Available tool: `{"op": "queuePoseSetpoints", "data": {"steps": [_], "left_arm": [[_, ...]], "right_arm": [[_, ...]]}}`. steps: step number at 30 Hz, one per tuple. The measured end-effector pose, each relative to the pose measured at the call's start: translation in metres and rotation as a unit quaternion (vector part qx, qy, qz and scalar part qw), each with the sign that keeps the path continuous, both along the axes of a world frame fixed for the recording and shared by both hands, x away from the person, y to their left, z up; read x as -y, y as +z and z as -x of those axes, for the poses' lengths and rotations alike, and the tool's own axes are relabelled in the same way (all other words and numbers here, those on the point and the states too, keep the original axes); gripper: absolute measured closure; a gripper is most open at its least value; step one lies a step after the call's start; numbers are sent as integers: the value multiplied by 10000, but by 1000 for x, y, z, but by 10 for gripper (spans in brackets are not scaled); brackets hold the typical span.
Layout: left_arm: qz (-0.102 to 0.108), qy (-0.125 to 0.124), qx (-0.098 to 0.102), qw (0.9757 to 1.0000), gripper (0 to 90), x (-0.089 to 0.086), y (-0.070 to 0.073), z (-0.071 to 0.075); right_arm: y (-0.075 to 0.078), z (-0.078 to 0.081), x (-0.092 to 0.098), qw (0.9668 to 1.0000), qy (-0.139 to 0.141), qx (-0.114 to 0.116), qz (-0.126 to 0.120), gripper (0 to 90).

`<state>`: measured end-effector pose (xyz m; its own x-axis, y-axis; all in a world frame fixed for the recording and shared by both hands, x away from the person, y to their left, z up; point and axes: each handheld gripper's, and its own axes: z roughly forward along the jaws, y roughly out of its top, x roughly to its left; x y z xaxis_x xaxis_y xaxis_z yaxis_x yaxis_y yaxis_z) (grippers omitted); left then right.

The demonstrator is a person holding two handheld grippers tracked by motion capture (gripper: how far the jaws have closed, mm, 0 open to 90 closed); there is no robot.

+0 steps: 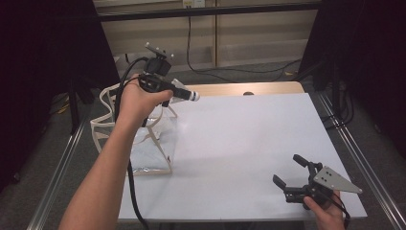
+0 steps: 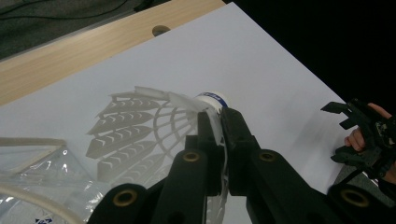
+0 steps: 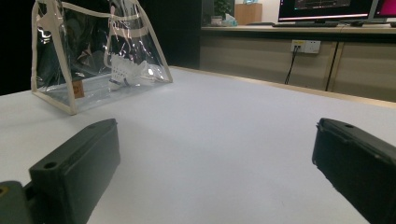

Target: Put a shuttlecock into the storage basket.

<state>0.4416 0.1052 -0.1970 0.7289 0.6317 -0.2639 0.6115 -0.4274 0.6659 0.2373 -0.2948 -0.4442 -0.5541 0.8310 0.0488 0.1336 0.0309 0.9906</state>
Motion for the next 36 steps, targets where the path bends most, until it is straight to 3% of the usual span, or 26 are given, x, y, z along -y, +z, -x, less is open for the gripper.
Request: {"op": "queuePoseSetpoints", "data": {"steps": [36], "left_arm": [[10, 185, 83, 9998, 879, -24, 6, -1]], "right_arm": [[0, 0, 0, 10000, 0, -5, -4, 7]]}}
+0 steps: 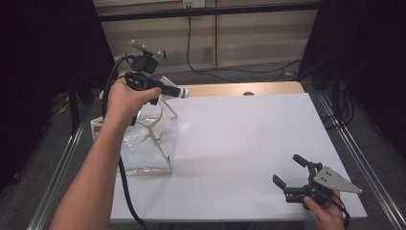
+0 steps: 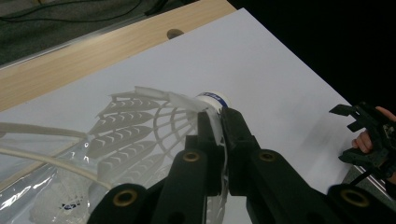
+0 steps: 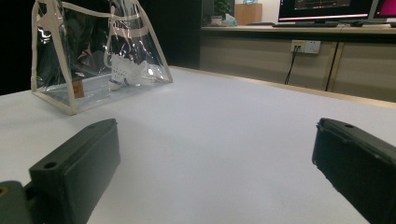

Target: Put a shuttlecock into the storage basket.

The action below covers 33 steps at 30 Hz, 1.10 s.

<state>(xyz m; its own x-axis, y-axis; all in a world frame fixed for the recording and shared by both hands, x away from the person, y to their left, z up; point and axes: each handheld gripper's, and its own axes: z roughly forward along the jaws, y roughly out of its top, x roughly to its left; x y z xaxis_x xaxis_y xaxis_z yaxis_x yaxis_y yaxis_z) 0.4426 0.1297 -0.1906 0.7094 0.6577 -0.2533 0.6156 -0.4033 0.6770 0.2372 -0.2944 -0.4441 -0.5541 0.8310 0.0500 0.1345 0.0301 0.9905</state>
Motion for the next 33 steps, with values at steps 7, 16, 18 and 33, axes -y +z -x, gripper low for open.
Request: {"op": "queuePoseSetpoints", "data": {"steps": [7, 16, 18, 33], "left_arm": [[8, 30, 3, 10000, 879, -5, 1, -1], [14, 93, 17, 10000, 879, -11, 1, -2], [-12, 109, 14, 9999, 879, -13, 2, -2], [-45, 237, 45, 9997, 879, -26, 2, -5]], "right_arm": [[0, 0, 0, 10000, 4, -6, 2, 7], [0, 0, 0, 10000, 3, -6, 0, 7], [0, 0, 0, 10000, 2, -6, 3, 7], [0, 0, 0, 10000, 4, 0, 11, 7]]}}
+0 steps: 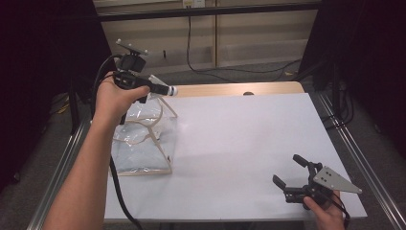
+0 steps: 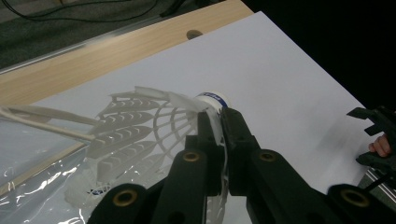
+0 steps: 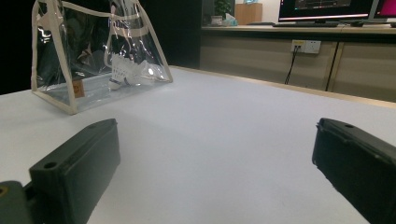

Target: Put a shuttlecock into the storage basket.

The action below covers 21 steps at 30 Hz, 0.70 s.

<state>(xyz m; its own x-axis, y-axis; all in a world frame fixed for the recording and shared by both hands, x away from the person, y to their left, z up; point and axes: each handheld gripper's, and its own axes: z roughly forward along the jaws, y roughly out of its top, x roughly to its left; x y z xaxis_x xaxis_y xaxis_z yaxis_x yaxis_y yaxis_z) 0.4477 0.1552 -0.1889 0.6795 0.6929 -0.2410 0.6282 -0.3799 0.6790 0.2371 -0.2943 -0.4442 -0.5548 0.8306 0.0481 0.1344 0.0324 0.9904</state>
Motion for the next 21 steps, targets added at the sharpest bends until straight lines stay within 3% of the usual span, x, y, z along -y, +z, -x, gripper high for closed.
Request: {"op": "queuePoseSetpoints", "data": {"steps": [21], "left_arm": [[-71, 115, 68, 9999, 878, -17, -2, -3]], "right_arm": [[0, 0, 0, 10000, -2, 7, -6, 7]]}}
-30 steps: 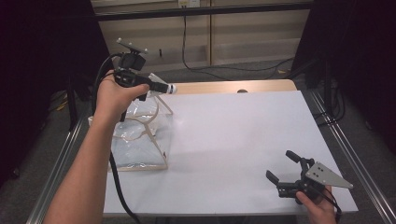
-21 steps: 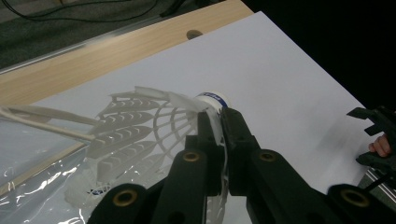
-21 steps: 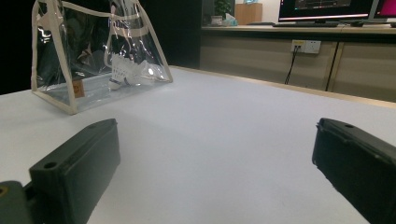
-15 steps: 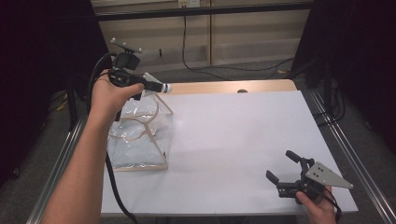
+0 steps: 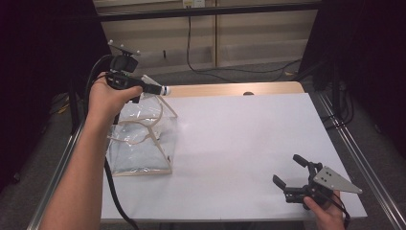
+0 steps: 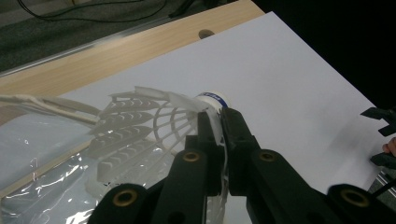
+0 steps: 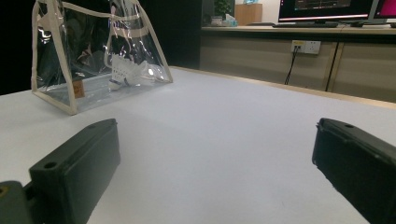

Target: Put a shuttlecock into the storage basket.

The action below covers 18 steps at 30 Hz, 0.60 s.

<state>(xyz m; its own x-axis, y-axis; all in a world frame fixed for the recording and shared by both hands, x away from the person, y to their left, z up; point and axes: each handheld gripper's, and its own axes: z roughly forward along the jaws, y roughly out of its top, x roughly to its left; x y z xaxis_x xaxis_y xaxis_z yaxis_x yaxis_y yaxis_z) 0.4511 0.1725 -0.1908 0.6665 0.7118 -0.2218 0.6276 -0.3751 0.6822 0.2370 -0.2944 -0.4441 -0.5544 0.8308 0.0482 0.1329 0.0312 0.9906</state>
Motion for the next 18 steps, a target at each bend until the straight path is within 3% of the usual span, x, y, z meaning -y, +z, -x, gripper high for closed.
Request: {"op": "queuePoseSetpoints", "data": {"steps": [18], "left_arm": [[-76, 69, 15, 9999, 878, -11, -2, -3]], "right_arm": [[0, 0, 0, 10000, -2, -11, -1, 7]]}}
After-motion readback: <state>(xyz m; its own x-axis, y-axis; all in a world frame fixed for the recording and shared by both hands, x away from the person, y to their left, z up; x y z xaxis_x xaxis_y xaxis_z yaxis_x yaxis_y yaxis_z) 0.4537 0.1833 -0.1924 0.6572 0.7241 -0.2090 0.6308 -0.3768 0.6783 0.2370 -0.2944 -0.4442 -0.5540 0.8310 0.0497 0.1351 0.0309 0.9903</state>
